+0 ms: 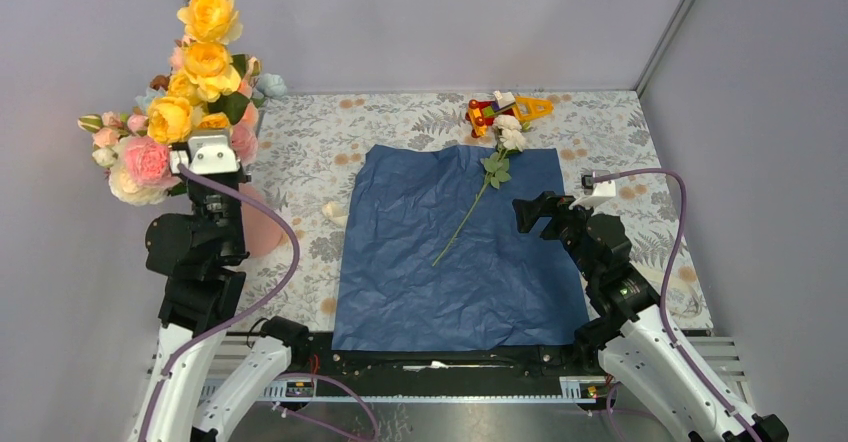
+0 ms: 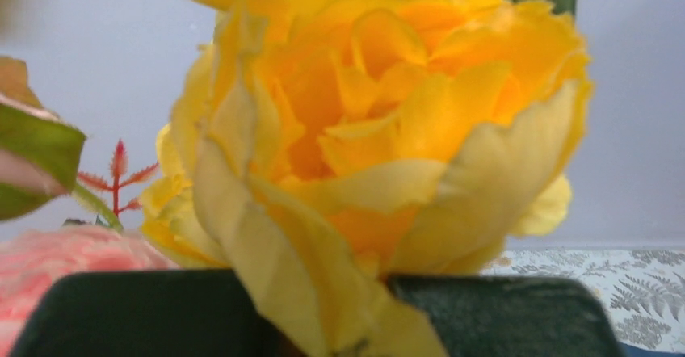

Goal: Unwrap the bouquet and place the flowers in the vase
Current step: Insert the fake flower into the vase.

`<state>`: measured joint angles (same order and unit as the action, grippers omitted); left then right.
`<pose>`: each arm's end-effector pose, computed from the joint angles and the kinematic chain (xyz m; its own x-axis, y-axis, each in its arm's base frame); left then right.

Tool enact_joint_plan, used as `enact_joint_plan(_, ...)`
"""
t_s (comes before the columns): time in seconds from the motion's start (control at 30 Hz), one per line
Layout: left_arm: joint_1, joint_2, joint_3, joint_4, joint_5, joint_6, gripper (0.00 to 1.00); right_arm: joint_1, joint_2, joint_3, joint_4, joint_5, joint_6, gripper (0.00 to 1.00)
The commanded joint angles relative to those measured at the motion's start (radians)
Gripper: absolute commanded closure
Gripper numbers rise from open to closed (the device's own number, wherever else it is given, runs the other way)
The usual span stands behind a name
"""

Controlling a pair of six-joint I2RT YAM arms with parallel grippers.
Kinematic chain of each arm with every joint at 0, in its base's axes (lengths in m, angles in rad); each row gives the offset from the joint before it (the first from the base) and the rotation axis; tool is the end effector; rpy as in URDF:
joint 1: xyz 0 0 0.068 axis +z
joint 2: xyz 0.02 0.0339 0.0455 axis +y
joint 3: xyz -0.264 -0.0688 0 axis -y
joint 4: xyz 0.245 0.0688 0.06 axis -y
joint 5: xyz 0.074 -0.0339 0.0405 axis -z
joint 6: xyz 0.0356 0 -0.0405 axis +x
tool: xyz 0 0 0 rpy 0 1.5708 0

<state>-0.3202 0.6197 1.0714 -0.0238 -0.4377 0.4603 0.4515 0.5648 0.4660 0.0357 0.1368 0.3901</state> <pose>0.0959 -0.0159 0.4718 0.3169 0.3188 -0.8933 -0.2475 0.9370 0.2466 0.1423 0.0636 0.2835 -0.1703 0.3361 -0.9263 -0.2649 0.8898 0.3716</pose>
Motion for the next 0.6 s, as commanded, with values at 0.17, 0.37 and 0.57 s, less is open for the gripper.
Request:
enact_joint_plan(0.17, 0.043, -0.058, -0.106, 0.167, -0.112, -0.046, 1.0, -0.005, -0.01, -0.006, 0.026, -0.008, -0.003, 0.0)
enact_joint_plan(0.37, 0.049, -0.063, -0.129, 0.157, -0.115, -0.118, 1.0, -0.006, -0.014, -0.01, 0.025, -0.01, 0.0, 0.0)
enact_joint_plan(0.57, 0.049, -0.074, -0.172, 0.159, -0.174, -0.123, 1.0, -0.005, -0.011, -0.012, 0.026, -0.012, 0.0, 0.0)
